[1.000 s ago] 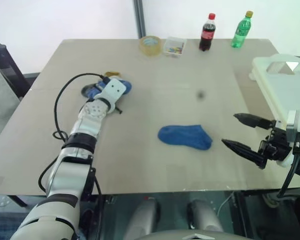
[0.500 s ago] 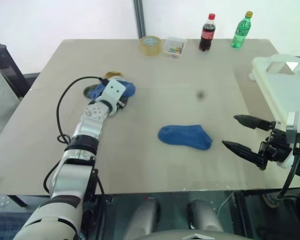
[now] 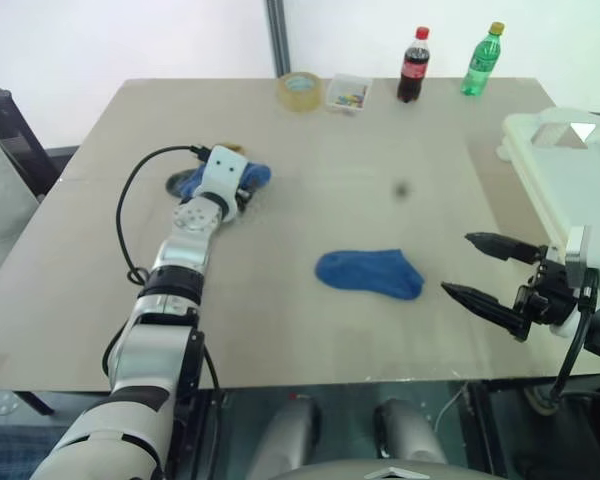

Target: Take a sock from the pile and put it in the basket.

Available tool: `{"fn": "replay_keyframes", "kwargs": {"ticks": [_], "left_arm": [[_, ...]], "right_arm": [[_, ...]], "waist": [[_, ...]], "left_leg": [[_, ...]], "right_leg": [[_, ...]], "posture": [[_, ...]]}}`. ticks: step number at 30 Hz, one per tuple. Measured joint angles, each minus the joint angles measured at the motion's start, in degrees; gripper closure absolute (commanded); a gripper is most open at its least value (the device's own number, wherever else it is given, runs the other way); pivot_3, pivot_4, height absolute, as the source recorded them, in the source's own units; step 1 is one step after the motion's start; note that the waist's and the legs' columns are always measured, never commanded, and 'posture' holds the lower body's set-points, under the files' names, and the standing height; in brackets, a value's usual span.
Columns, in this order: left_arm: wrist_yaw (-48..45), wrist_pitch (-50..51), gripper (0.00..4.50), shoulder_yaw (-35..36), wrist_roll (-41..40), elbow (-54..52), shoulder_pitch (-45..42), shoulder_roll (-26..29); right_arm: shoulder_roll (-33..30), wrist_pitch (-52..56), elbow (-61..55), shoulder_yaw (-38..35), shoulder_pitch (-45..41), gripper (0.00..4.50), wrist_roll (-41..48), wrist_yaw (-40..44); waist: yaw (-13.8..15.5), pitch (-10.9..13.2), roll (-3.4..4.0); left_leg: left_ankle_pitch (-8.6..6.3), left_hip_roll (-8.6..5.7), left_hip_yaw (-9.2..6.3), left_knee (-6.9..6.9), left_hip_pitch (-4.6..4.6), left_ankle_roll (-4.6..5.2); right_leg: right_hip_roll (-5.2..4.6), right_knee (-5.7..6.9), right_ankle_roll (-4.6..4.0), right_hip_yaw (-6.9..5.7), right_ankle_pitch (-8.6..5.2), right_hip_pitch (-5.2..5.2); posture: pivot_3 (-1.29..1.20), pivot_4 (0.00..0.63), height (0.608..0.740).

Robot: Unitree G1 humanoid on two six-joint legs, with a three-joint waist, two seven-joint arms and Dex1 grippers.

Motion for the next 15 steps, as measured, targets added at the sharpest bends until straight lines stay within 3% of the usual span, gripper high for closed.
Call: {"fn": "replay_keyframes", "kwargs": {"ticks": [2, 11, 15], "left_arm": [[0.06, -0.11, 4.38, 0.06, -0.01, 0.00, 0.00, 0.01], [-0.82, -0.06, 4.38, 0.19, -0.71, -0.16, 0.09, -0.17], [-6.46, 3.86, 4.38, 0.47, -4.43, -7.22, 2.58, -2.80]], "right_arm": [[0.00, -0.02, 0.00, 0.00, 0.00, 0.00, -0.20, 0.01], [0.00, -0.31, 0.01, 0.00, 0.00, 0.00, -0.76, 0.03], [0.03, -0.43, 0.02, 0.00, 0.20, 0.00, -0.89, 0.03]], "waist": [[0.01, 0.00, 0.00], [0.02, 0.00, 0.00], [0.17, 0.00, 0.00]], "left_leg": [[0.00, 0.00, 0.00, 0.01, 0.00, 0.00], [0.00, 0.00, 0.00, 0.05, 0.00, 0.00], [0.01, 0.00, -0.01, 0.11, -0.05, -0.01]], "right_leg": [[0.00, 0.00, 0.00, 0.00, 0.00, 0.00], [0.00, 0.02, 0.00, 0.00, 0.00, 0.00], [-0.01, 0.02, 0.00, -0.02, 0.00, 0.01]], "posture": [[0.00, 0.150, 0.740], [0.00, 0.150, 0.740], [0.00, 0.150, 0.740]]}}
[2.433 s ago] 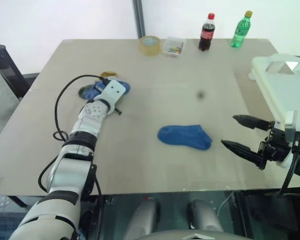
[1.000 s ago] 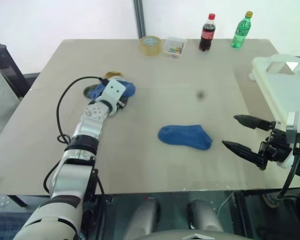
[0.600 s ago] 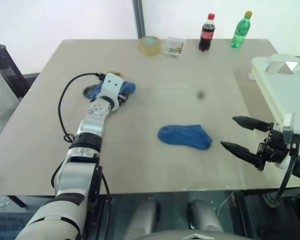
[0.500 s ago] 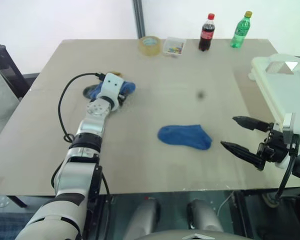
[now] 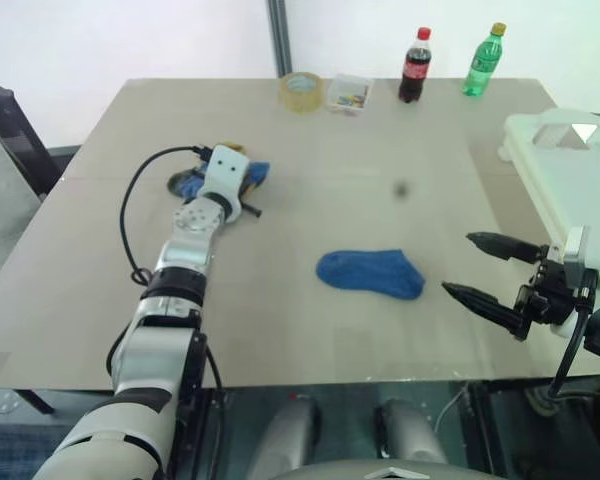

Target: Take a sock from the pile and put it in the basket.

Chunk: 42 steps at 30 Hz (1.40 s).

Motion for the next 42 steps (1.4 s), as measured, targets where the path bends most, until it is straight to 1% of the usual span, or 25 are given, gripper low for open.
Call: {"fn": "replay_keyframes", "kwargs": {"ticks": [4, 7, 9, 12, 14, 17, 19, 20, 21, 23, 24, 25, 27, 30, 35, 37, 38, 39, 40, 42], "left_arm": [[-4.11, 6.15, 4.38, -1.48, -2.13, -7.55, 2.12, -3.13], [-5.79, 13.12, 4.38, -3.72, -3.50, -14.94, 2.39, -7.19], [-5.09, 17.09, 4.38, -4.80, -4.08, -18.35, 2.39, -11.95], [-4.20, 22.02, 4.38, -6.80, -5.70, -19.97, 2.43, -18.35], [-3.63, 28.00, 4.38, -6.00, -9.49, -22.70, 2.57, -22.55], [-3.73, 37.83, 4.38, -3.25, -17.33, -29.58, 4.11, -26.32], [-3.48, 42.91, 4.38, 0.26, -23.43, -34.90, 6.29, -28.00], [-1.76, 45.98, 4.38, 4.59, -28.78, -37.47, 6.88, -29.42], [-0.93, 46.52, 4.38, 6.38, -30.56, -38.22, 6.85, -29.55], [6.28, 48.87, 4.38, 17.27, -40.75, -39.73, 6.15, -29.99], [9.07, 49.17, 4.38, 21.25, -42.89, -40.11, 6.20, -29.60], [10.48, 49.35, 4.38, 22.84, -43.36, -40.13, 6.42, -29.32], [13.19, 48.93, 4.38, 22.62, -42.38, -39.87, 9.52, -27.99], [17.06, 46.34, 4.38, 25.68, -42.09, -36.61, 13.76, -28.09], [20.00, 42.85, 4.38, 26.50, -40.72, -36.13, 15.45, -25.26], [20.20, 42.58, 3.87, 26.02, -40.90, -36.38, 17.42, -25.60], [20.39, 42.69, 3.81, 26.05, -41.53, -36.55, 17.78, -25.92], [20.79, 43.03, 3.44, 26.20, -42.44, -37.02, 18.61, -26.41], [21.58, 43.40, 2.90, 26.58, -43.46, -37.94, 19.58, -26.94], [21.97, 43.70, 2.07, 26.39, -44.65, -39.36, 20.35, -27.26]], "right_arm": [[0.14, -0.25, 0.07, 0.04, 0.01, 0.00, -0.23, 0.01], [0.27, -0.75, 0.44, 0.85, -0.15, 0.00, -0.70, -0.01], [0.48, -0.96, 0.64, 1.33, -0.20, 0.00, -1.26, -0.01], [0.93, -1.71, 0.69, 1.79, -0.47, 0.00, -1.97, 0.00], [1.22, -1.96, 0.73, 2.06, -0.59, 0.00, -2.23, -0.02], [1.34, -1.98, 0.75, 2.18, -0.61, 0.00, -2.27, -0.11], [1.33, -1.98, 0.84, 2.16, -0.54, 0.00, -2.29, -0.06], [1.33, -2.04, 0.97, 2.13, -0.44, 0.00, -2.40, 0.01], [1.32, -2.07, 0.99, 2.13, -0.36, 0.00, -2.48, 0.04], [1.36, -2.22, 1.11, 2.15, 0.03, 0.00, -2.84, 0.13], [1.44, -2.25, 1.22, 2.16, 0.09, 0.00, -2.98, 0.13], [1.53, -2.27, 1.35, 2.19, 0.08, 0.00, -3.05, 0.12], [1.96, -2.53, 1.56, 3.23, -0.52, 0.00, -3.41, 0.09], [2.38, -3.19, 1.60, 4.35, -0.60, 0.00, -4.16, 0.17], [2.43, -3.68, 2.84, 5.33, -2.04, 0.00, -4.82, 0.52], [2.74, -3.34, 3.15, 6.60, -3.40, 0.00, -5.80, -0.64], [2.69, -2.80, 3.19, 7.47, -4.14, 0.00, -6.47, -1.56], [2.65, -1.57, 3.32, 8.94, -5.50, 0.00, -7.50, -3.25], [2.25, 0.05, 3.58, 11.13, -7.05, 0.00, -9.38, -5.18], [2.07, 2.24, 4.45, 13.68, -8.60, 0.00, -11.71, -7.65]], "waist": [[0.03, 0.00, 0.00], [-0.18, 0.00, 0.00], [0.09, 0.00, 0.00], [0.35, 0.01, -0.01], [0.16, 0.01, -0.01], [-0.56, 0.00, 0.01], [-0.70, -0.01, 0.03], [-0.55, -0.01, 0.03], [-0.49, -0.01, 0.02], [-0.45, -0.02, 0.04], [-0.40, -0.02, 0.04], [-0.15, -0.02, 0.04], [0.24, -0.03, 0.04], [1.01, 0.01, -0.02], [1.41, 0.00, -0.01], [1.38, 0.00, -0.01], [1.38, -0.03, 0.02], [1.37, -0.04, 0.04], [1.34, -0.06, 0.06], [1.45, -0.06, 0.05]], "left_leg": [[0.01, 0.00, -0.01, 0.13, -0.03, -0.01], [-0.02, 0.01, 0.00, 0.27, -0.03, 0.04], [-0.03, 0.00, -0.02, 0.35, -0.02, 0.05], [-0.04, -0.01, -0.02, 0.41, -0.03, 0.07], [-0.06, 0.01, -0.01, 0.41, -0.02, 0.10], [-0.06, 0.11, 0.03, 0.38, 0.04, 0.09], [-0.05, 0.16, 0.02, 0.37, 0.10, 0.08], [-0.05, 0.17, 0.00, 0.40, 0.10, 0.07], [-0.05, 0.18, 0.00, 0.41, 0.11, 0.07], [-0.07, 0.20, 0.05, 0.46, 0.20, 0.10], [-0.07, 0.18, 0.06, 0.46, 0.22, 0.10], [-0.07, 0.14, 0.03, 0.46, 0.22, 0.10], [-0.03, 0.05, 0.02, 0.46, 0.31, 0.04], [0.02, 0.04, -0.02, 0.48, 0.20, -0.06], [0.02, 0.05, -0.05, 0.45, 0.19, -0.07], [0.02, 0.04, -0.04, 0.44, 0.18, -0.07], [0.02, 0.05, -0.04, 0.44, 0.21, -0.07], [0.02, 0.04, -0.04, 0.44, 0.21, -0.07], [0.02, 0.05, -0.04, 0.43, 0.22, -0.07], [0.02, 0.04, -0.06, 0.43, 0.22, -0.07]], "right_leg": [[0.01, 0.02, 0.00, -0.01, 0.00, 0.03], [0.03, 0.11, 0.01, 0.01, 0.00, 0.06], [0.04, 0.13, 0.01, -0.02, 0.00, 0.10], [0.05, 0.13, 0.04, -0.04, 0.01, 0.14], [0.07, 0.13, 0.04, -0.02, 0.01, 0.14], [0.16, 0.15, 0.04, 0.09, 0.01, 0.13], [0.21, 0.19, 0.03, 0.12, 0.01, 0.12], [0.22, 0.26, 0.03, 0.10, 0.01, 0.12], [0.22, 0.30, 0.03, 0.10, 0.01, 0.12], [0.12, 0.35, 0.04, 0.16, 0.01, 0.15], [0.14, 0.36, 0.04, 0.15, 0.00, 0.17], [0.22, 0.36, 0.04, 0.11, 0.00, 0.19], [0.19, 0.27, 0.04, 0.10, 0.00, 0.38], [0.17, 0.01, 0.12, 0.08, 0.06, 0.39], [0.16, -0.10, 0.13, 0.05, 0.07, 0.42], [0.14, -0.10, 0.13, 0.06, 0.07, 0.42], [0.13, -0.11, 0.13, 0.06, 0.07, 0.43], [0.11, -0.10, 0.13, 0.06, 0.07, 0.44], [0.10, -0.10, 0.13, 0.06, 0.07, 0.44], [0.10, -0.11, 0.13, 0.02, 0.07, 0.46]], "posture": [[0.00, 0.150, 0.740], [0.00, 0.150, 0.740], [0.00, 0.150, 0.740], [0.00, 0.150, 0.740], [0.00, 0.150, 0.740], [0.00, 0.150, 0.740], [0.00, 0.150, 0.740], [0.00, 0.150, 0.740], [0.00, 0.150, 0.740], [0.00, 0.150, 0.740], [0.00, 0.150, 0.740], [0.00, 0.150, 0.740], [0.00, 0.150, 0.740], [0.00, 0.150, 0.740], [0.00, 0.150, 0.740], [0.00, 0.150, 0.740], [0.00, 0.150, 0.740], [0.00, 0.150, 0.740], [0.00, 0.150, 0.740], [0.00, 0.150, 0.740]]}}
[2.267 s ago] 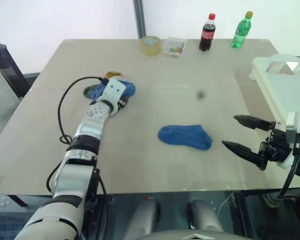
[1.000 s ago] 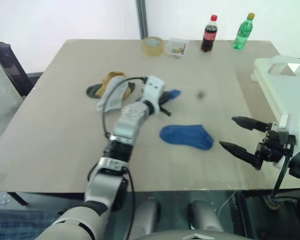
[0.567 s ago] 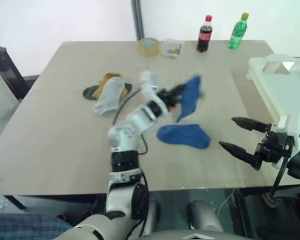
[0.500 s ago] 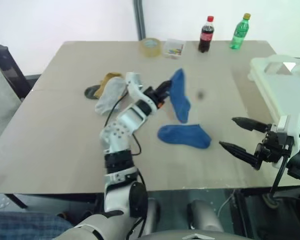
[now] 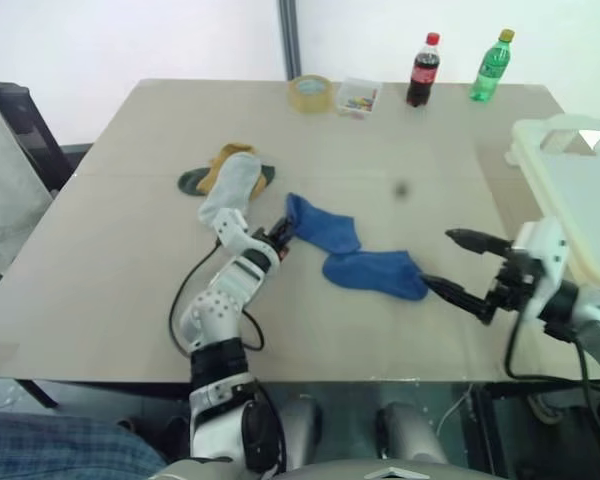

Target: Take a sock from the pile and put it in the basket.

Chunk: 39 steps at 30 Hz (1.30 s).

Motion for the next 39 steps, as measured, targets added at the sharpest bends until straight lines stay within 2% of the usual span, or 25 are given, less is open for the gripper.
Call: {"fn": "replay_keyframes", "kwargs": {"ticks": [4, 7, 11, 15, 18, 21, 23, 24, 25, 26, 27, 29, 30, 31, 39], "left_arm": [[0.24, 0.99, 0.09, -1.73, -1.62, -3.58, 2.11, 1.92], [-1.64, 2.34, 0.03, -3.96, -2.05, -4.67, 3.59, 6.33], [-4.99, 3.03, 0.03, -6.14, -1.90, -4.65, 4.93, 12.25], [-7.41, 2.35, 0.03, -7.76, -0.14, -3.69, 5.00, 16.84], [-8.21, 1.44, 0.03, -8.01, 0.66, -3.49, 5.19, 17.46], [-8.44, 0.84, 0.00, -8.20, 0.86, -3.94, 5.93, 17.53], [-8.42, 0.40, 0.00, -8.50, 1.14, -4.76, 6.71, 17.43], [-8.42, 0.32, 0.00, -8.58, 1.24, -4.97, 6.83, 17.34], [-8.41, 0.18, 0.00, -8.77, 1.34, -5.49, 7.26, 17.32], [-8.38, 0.11, 0.00, -8.87, 1.38, -5.72, 7.41, 17.33], [-8.36, 0.10, 0.00, -8.87, 1.39, -5.79, 7.47, 17.33], [-8.20, -0.11, 0.00, -8.97, 1.48, -6.08, 7.68, 17.20], [-8.16, -0.20, 0.00, -9.06, 1.76, -6.33, 7.80, 17.08], [-8.12, -0.24, 0.00, -9.09, 1.81, -6.41, 7.83, 17.00], [-9.43, -2.21, 0.00, -11.15, 3.77, -7.36, 8.83, 17.98]], "right_arm": [[4.88, 7.53, 3.23, 4.92, -8.23, 0.00, -1.58, -7.37], [8.77, 15.74, 7.03, 9.20, -15.70, 0.00, -2.20, -12.48], [17.55, 24.45, 15.13, 11.30, -22.58, 0.00, -1.51, -16.57], [26.02, 28.35, 22.31, 12.08, -27.71, 0.00, -1.08, -19.22], [30.67, 29.59, 26.78, 12.04, -30.55, 0.00, -1.09, -20.76], [32.97, 29.83, 31.20, 11.60, -32.89, 0.77, -1.64, -21.57], [34.42, 30.65, 34.72, 11.42, -33.90, 1.64, -2.11, -22.35], [34.57, 30.96, 35.52, 11.47, -34.06, 1.89, -2.33, -22.45], [34.71, 31.73, 37.17, 11.77, -34.62, 2.41, -3.04, -22.48], [34.77, 32.04, 37.49, 11.78, -34.92, 2.73, -3.29, -22.49], [34.88, 32.19, 37.69, 11.80, -35.12, 3.30, -3.33, -22.48], [35.43, 33.16, 38.57, 11.91, -36.20, 3.83, -3.62, -22.29], [35.90, 33.38, 39.00, 12.05, -36.73, 4.25, -3.73, -22.09], [36.06, 33.38, 39.16, 12.06, -36.93, 4.39, -3.75, -22.00], [36.60, 33.32, 40.52, 12.31, -38.18, 4.39, -4.53, -20.37]], "waist": [[-0.74, -0.19, 0.18], [-1.87, -0.40, 0.36], [-2.60, -0.45, 0.38], [-3.32, -0.45, 0.39], [-3.13, -0.45, 0.39], [-3.13, -0.46, 0.39], [-3.23, -0.46, 0.39], [-3.25, -0.46, 0.39], [-3.24, -0.46, 0.39], [-3.24, -0.46, 0.39], [-3.26, -0.47, 0.40], [-3.27, -0.47, 0.40], [-3.28, -0.47, 0.40], [-3.28, -0.47, 0.40], [-3.21, -0.46, 0.40]], "left_leg": [[0.00, 0.04, 0.14, -0.07, 0.12, 0.00], [-0.02, 0.07, 0.19, -0.17, 0.26, 0.03], [-0.05, 0.11, 0.24, -0.39, 0.43, 0.08], [-0.05, 0.09, 0.34, -0.53, 0.51, 0.07], [-0.04, 0.08, 0.33, -0.63, 0.51, 0.07], [-0.04, 0.03, 0.35, -0.70, 0.53, 0.06], [-0.04, 0.04, 0.38, -0.80, 0.55, 0.07], [-0.04, 0.04, 0.39, -0.84, 0.54, 0.07], [-0.04, 0.04, 0.39, -0.89, 0.53, 0.06], [-0.04, 0.04, 0.39, -0.91, 0.51, 0.06], [-0.04, 0.04, 0.40, -0.92, 0.51, 0.06], [-0.04, 0.04, 0.42, -0.95, 0.49, 0.06], [-0.04, 0.04, 0.44, -0.96, 0.48, 0.07], [-0.04, 0.04, 0.45, -0.96, 0.48, 0.07], [-0.05, 0.02, 0.45, -0.97, 0.39, 0.07]], "right_leg": [[0.03, 0.02, 0.00, 0.15, 0.00, 0.00], [0.11, 0.05, -0.02, 0.21, 0.00, 0.04], [0.18, 0.07, -0.04, 0.31, 0.00, 0.03], [0.15, 0.07, -0.05, 0.42, 0.01, 0.00], [0.11, 0.00, -0.05, 0.40, 0.01, -0.03], [0.02, -0.05, -0.05, 0.41, 0.01, -0.07], [-0.16, -0.06, -0.05, 0.45, 0.01, -0.12], [-0.17, -0.05, -0.05, 0.46, 0.01, -0.13], [-0.17, -0.05, -0.05, 0.46, 0.01, -0.22], [-0.17, -0.05, -0.06, 0.46, 0.01, -0.26], [-0.17, -0.05, -0.06, 0.48, 0.01, -0.27], [-0.17, -0.05, -0.06, 0.50, 0.01, -0.31], [-0.17, -0.05, -0.05, 0.52, 0.00, -0.33], [-0.17, -0.05, -0.06, 0.53, 0.01, -0.33], [-0.17, -0.08, -0.06, 0.50, 0.01, -0.39]], "posture": [[0.00, 0.150, 0.740], [0.00, 0.150, 0.740], [0.00, 0.150, 0.740], [0.00, 0.150, 0.740], [0.00, 0.150, 0.740], [0.00, 0.150, 0.740], [0.00, 0.150, 0.740], [0.00, 0.150, 0.740], [0.00, 0.150, 0.740], [0.00, 0.150, 0.740], [0.00, 0.150, 0.740], [0.00, 0.150, 0.740], [0.00, 0.150, 0.740], [0.00, 0.150, 0.740], [0.00, 0.150, 0.740]]}}
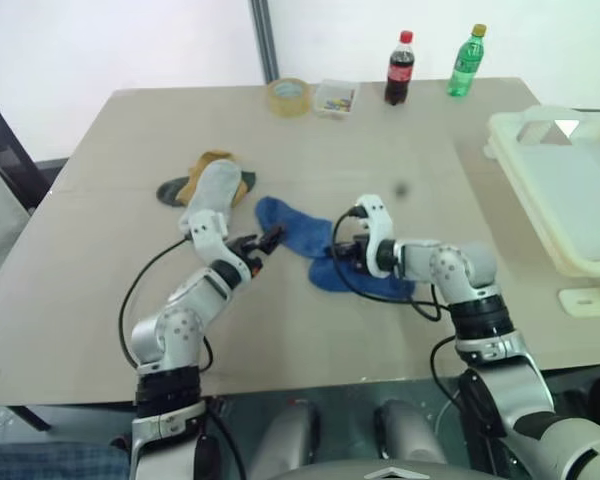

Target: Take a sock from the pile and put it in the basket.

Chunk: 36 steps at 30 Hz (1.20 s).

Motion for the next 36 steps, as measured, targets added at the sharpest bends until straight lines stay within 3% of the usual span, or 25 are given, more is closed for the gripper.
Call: {"fn": "replay_keyframes", "kwargs": {"ticks": [3, 6, 9, 17, 20, 22, 23, 26, 27, 28, 29, 36], "left_arm": [[-2.00, -2.24, 0.00, -2.13, 4.41, 2.25, -1.84, 3.91], [-1.98, -2.39, 0.00, -2.19, 5.25, 3.36, -2.99, 4.44], [-2.55, -3.44, 0.00, -3.64, 8.67, 9.55, -8.14, 5.24], [-6.32, -3.94, 0.00, -5.87, 11.73, 16.48, -13.66, 5.82], [-8.06, -3.82, 0.80, -6.45, 12.63, 17.50, -14.22, 6.43], [-8.39, -3.81, 1.57, -6.69, 13.11, 17.96, -14.32, 6.42], [-8.42, -3.82, 2.27, -6.72, 13.39, 18.22, -14.44, 6.29], [-8.68, -3.92, 3.46, -7.03, 14.17, 19.20, -14.80, 6.26], [-8.84, -4.06, 3.53, -7.21, 14.48, 19.75, -15.10, 6.28], [-9.20, -4.13, 4.25, -7.44, 15.00, 20.30, -15.51, 6.30], [-9.57, -4.14, 4.47, -7.63, 15.19, 20.70, -15.77, 6.30], [-13.80, -2.17, 4.47, -7.81, 13.40, 16.69, -13.49, 6.29]], "right_arm": [[-3.54, 2.55, -3.28, -0.55, -0.38, 4.39, 0.65, 1.23], [-5.32, 2.75, -4.62, -0.09, -0.64, 4.39, 0.69, 2.34], [-11.97, 2.80, -8.19, 3.82, -1.24, 4.39, 0.05, 6.77], [-12.61, 2.67, -8.50, 5.48, -1.06, 4.39, -1.19, 8.32], [-12.30, 2.60, -8.50, 5.48, -1.05, 4.50, -1.52, 8.39], [-12.12, 2.56, -8.50, 5.48, -1.03, 4.50, -1.59, 8.38], [-12.04, 2.54, -8.50, 5.47, -1.02, 4.50, -1.61, 8.37], [-11.27, 2.54, -8.52, 5.43, -1.01, 4.50, -1.58, 8.35], [-11.09, 2.54, -8.52, 5.41, -1.01, 4.50, -1.58, 8.35], [-10.92, 2.54, -8.57, 5.38, -1.01, 4.50, -1.58, 8.35], [-10.84, 2.54, -8.65, 5.38, -1.01, 4.50, -1.56, 8.34], [-11.00, 5.57, -12.70, 1.67, -0.31, 4.50, 0.44, 7.79]], "waist": [[-0.04, 0.00, 0.00], [0.00, 0.01, 0.00], [0.06, 0.01, -0.01], [0.06, 0.02, -0.02], [0.10, 0.02, -0.02], [0.13, 0.02, -0.02], [0.15, 0.02, -0.02], [0.10, 0.02, -0.02], [0.10, 0.02, -0.02], [0.10, 0.02, -0.02], [0.10, 0.02, -0.02], [0.03, 0.03, -0.03]], "left_leg": [[0.10, 0.00, -0.03, 0.03, -0.58, -0.16], [0.10, 0.00, -0.03, 0.03, -0.65, -0.17], [0.10, -0.05, -0.03, -0.03, -0.70, -0.15], [0.10, -0.03, -0.04, -0.03, -0.72, -0.16], [0.10, -0.04, -0.04, -0.03, -0.72, -0.16], [0.10, -0.04, -0.04, -0.03, -0.72, -0.16], [0.10, -0.04, -0.04, -0.03, -0.72, -0.16], [0.10, -0.04, -0.05, -0.03, -0.72, -0.16], [0.10, -0.04, -0.05, -0.03, -0.72, -0.16], [0.10, -0.04, -0.05, -0.03, -0.72, -0.16], [0.10, -0.04, -0.04, -0.03, -0.72, -0.16], [0.10, -0.03, -0.07, -0.02, -0.98, -0.17]], "right_leg": [[0.00, 0.10, -0.01, -0.01, 0.01, -0.56], [0.00, 0.09, -0.01, -0.02, 0.01, -0.61], [-0.03, -0.02, -0.01, -0.10, 0.01, -0.61], [-0.06, 0.00, -0.01, -0.10, 0.01, -0.63], [-0.07, 0.00, -0.01, -0.10, 0.01, -0.62], [-0.07, 0.00, -0.01, -0.10, 0.01, -0.63], [-0.08, -0.01, -0.01, -0.10, 0.01, -0.63], [-0.08, 0.00, -0.01, -0.10, 0.01, -0.64], [-0.08, 0.00, -0.01, -0.10, 0.01, -0.64], [-0.08, 0.00, -0.01, -0.10, 0.01, -0.64], [-0.08, 0.00, -0.01, -0.10, 0.01, -0.64], [-0.10, -0.01, -0.01, -0.10, 0.01, -0.86]], "posture": [[0.00, 0.150, 0.740], [0.00, 0.150, 0.740], [0.00, 0.150, 0.740], [0.00, 0.150, 0.740], [0.00, 0.150, 0.740], [0.00, 0.150, 0.740], [0.00, 0.150, 0.740], [0.00, 0.150, 0.740], [0.00, 0.150, 0.740], [0.00, 0.150, 0.740], [0.00, 0.150, 0.740], [0.00, 0.150, 0.740]]}}
